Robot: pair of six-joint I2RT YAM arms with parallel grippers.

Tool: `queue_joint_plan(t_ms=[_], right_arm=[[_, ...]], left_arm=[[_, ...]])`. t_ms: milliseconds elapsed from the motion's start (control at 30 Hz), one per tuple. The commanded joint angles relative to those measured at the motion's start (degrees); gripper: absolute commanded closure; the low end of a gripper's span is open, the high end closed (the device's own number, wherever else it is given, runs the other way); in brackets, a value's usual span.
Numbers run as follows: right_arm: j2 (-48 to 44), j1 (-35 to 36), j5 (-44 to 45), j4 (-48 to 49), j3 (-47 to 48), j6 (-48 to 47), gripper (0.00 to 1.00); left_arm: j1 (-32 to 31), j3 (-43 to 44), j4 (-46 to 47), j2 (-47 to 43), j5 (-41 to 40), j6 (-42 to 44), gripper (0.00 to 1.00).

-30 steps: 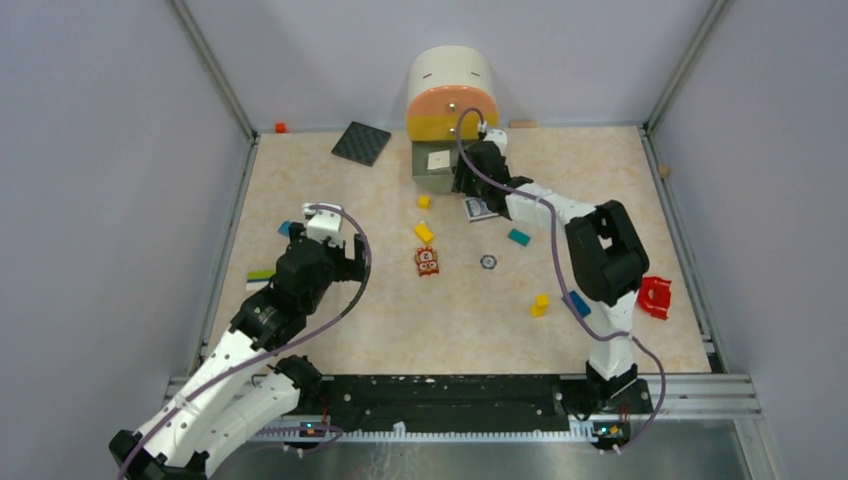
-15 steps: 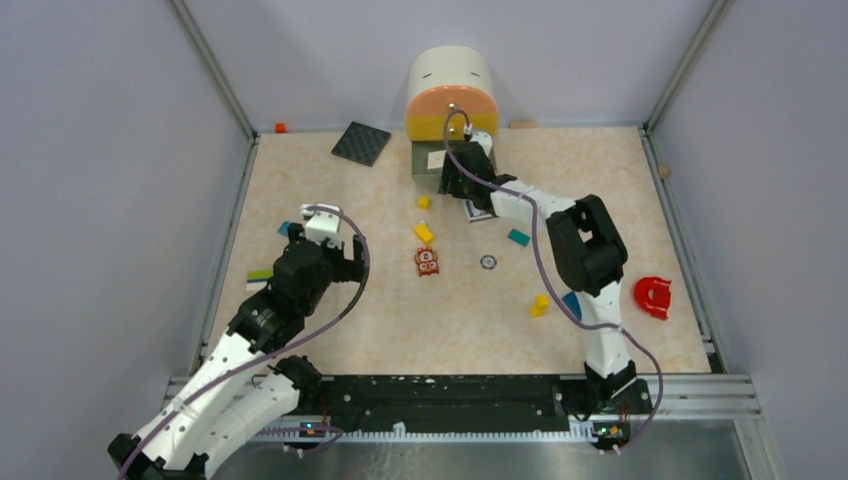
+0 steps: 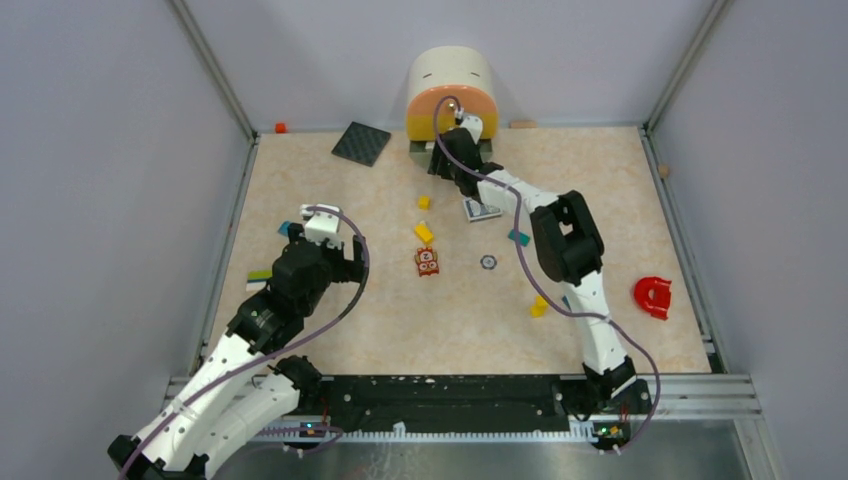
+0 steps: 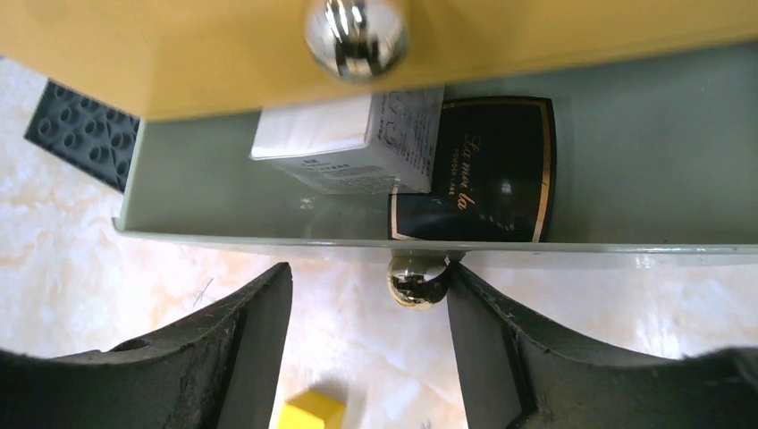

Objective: Organize the makeup
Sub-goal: Close the drawer in the storage box.

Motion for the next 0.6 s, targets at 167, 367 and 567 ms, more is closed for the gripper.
queue_joint_plan(t_ms=[167, 367, 567], right_arm=[[7.36, -2.87, 0.53, 7.1, 10.34, -2.09, 0.37], [9.42, -5.29, -0.96, 11.43, 11.44, -1.62, 0.37], [9.97, -6.25, -4.25, 18.93, 11.1, -4.77, 0.37]], left_arm=[[0.25, -0.37, 2.7, -0.8, 0.61, 0.4, 0.01], [0.29, -0.43, 2.87, -0.73, 0.83, 0.5, 0.01], [0.47, -0.43, 2.96, -0.44, 0.65, 0.55, 0.01]])
